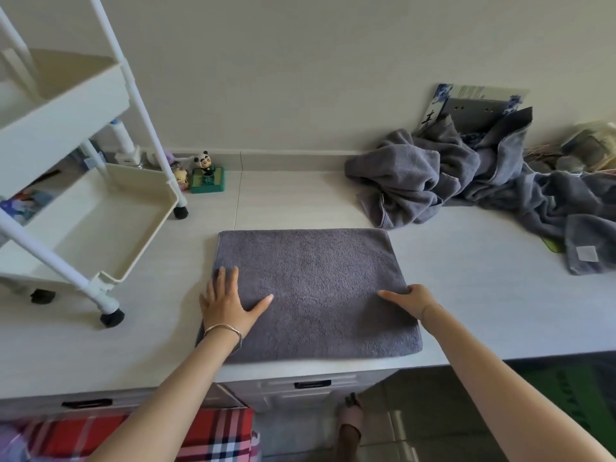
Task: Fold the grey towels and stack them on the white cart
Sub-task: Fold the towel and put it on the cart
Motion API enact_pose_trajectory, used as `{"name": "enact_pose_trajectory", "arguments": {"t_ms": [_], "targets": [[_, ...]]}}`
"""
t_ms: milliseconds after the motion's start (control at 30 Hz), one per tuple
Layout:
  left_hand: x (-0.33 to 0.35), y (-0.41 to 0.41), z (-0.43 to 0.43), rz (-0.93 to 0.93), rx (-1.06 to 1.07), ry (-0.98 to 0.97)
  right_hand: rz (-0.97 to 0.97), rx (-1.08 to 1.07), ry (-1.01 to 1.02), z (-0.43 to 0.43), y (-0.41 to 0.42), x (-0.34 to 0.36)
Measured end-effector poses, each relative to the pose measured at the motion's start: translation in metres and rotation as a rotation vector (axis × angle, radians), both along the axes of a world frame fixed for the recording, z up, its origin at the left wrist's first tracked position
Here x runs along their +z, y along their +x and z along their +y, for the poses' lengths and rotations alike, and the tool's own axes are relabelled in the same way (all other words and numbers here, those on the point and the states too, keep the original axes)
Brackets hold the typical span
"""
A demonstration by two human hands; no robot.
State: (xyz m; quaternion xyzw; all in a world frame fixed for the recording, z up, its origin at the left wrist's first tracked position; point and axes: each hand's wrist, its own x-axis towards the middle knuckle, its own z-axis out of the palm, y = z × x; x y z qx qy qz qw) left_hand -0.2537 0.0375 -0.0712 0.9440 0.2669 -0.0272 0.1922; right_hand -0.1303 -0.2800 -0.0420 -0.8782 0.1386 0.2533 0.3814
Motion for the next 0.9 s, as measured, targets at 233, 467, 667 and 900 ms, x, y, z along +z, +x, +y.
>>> {"name": "enact_pose_trajectory", "arguments": {"t_ms": [233,467,667,900], "targets": [[0.01,-0.003,0.018,-0.059,0.228,-0.227,0.098,-0.02,0.268,-0.003,0.007,0.013],[0.013,-0.006,0.022,-0.198,0.194,-0.594,0.066,0.112,0.517,0.01,0.016,0.059],[0.014,-0.009,0.026,-0.262,0.298,-0.865,0.015,0.328,0.631,0.068,0.017,0.105],[0.007,-0.014,0.038,-0.322,0.371,-1.155,-0.075,0.518,0.446,0.192,-0.02,0.077]]}}
